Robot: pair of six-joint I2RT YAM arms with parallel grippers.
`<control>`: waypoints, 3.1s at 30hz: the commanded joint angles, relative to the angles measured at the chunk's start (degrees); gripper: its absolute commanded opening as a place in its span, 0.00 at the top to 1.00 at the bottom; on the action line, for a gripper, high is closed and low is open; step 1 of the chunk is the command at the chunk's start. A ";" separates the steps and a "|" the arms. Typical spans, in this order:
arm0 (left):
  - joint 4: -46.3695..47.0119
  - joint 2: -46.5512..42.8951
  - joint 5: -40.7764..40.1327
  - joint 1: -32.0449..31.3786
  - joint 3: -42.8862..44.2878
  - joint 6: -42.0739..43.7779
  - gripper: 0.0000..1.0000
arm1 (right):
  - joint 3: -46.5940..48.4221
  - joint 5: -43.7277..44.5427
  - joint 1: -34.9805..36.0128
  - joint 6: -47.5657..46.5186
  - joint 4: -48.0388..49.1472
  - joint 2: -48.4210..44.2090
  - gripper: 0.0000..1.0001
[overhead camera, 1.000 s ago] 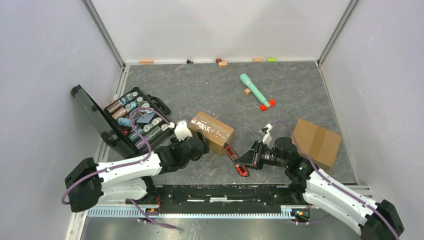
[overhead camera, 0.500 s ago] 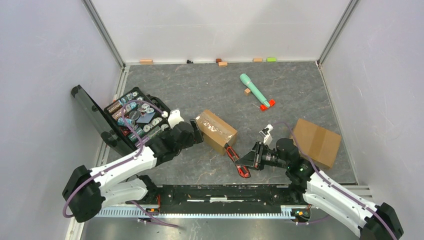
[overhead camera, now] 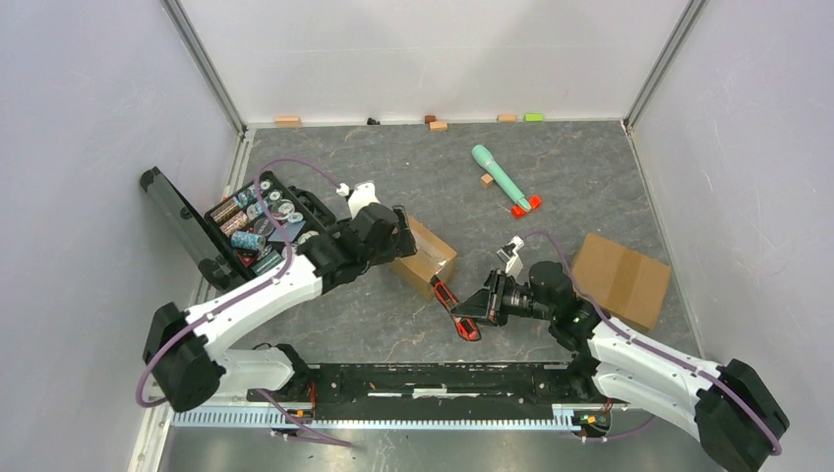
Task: Unpack the express box
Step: Cut the express box at the center of the board.
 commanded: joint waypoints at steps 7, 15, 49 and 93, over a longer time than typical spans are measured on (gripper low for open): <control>-9.00 7.46 -6.21 0.12 7.98 -2.32 0.00 | 3.26 2.17 2.99 3.42 10.25 4.92 1.00; -5.54 9.30 -4.08 2.76 5.19 -7.89 0.00 | 2.71 2.09 3.77 3.44 12.14 6.21 1.00; 2.17 10.58 2.26 12.62 -0.35 -3.41 0.43 | -5.08 3.84 3.57 4.60 6.44 -6.04 1.00; 4.10 8.90 8.83 12.68 -2.90 -5.14 0.48 | -4.69 3.06 -0.62 4.43 18.55 1.23 1.00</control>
